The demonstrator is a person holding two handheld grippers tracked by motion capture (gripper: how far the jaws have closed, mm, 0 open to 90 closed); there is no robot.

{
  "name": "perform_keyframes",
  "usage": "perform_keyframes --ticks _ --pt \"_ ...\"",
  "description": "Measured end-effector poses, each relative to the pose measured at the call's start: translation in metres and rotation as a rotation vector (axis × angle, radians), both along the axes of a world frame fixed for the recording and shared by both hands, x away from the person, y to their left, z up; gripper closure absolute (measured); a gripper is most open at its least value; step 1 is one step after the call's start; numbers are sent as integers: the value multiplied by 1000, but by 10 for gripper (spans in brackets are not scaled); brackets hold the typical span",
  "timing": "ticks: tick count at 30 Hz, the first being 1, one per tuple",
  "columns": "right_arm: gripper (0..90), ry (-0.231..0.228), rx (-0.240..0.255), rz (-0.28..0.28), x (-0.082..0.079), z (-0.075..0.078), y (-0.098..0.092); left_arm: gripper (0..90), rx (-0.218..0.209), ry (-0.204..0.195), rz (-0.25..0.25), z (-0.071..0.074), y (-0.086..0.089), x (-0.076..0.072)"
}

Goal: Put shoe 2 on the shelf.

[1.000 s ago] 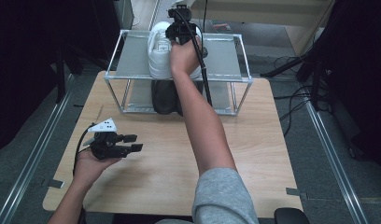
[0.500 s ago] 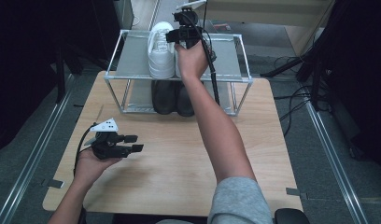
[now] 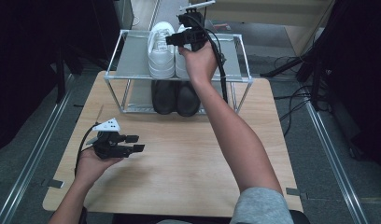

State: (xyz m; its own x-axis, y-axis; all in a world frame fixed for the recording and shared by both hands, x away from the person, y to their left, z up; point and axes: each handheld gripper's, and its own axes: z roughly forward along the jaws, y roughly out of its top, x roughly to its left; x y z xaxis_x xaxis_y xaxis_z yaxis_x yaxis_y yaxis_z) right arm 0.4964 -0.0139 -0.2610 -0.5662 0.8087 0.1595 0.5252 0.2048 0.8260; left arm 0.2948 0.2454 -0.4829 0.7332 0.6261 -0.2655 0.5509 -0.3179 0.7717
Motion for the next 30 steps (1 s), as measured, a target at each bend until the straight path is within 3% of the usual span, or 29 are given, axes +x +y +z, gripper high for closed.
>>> perform_keyframes --ticks 4,13,19,26,30 --pt "446 3 21 38 -11 1 -7 475 1 3 -7 0 -1 2" --pt "436 -41 28 135 -41 2 -21 472 11 9 -21 -1 -6 5" --pt "399 -46 22 176 -52 -12 -35 456 8 31 -22 -1 -8 9" --pt "369 -53 25 210 -66 -29 -49 432 -4 27 -23 -4 -12 13" --pt "354 -61 25 218 -74 -40 -56 430 15 34 -34 -4 -15 16"
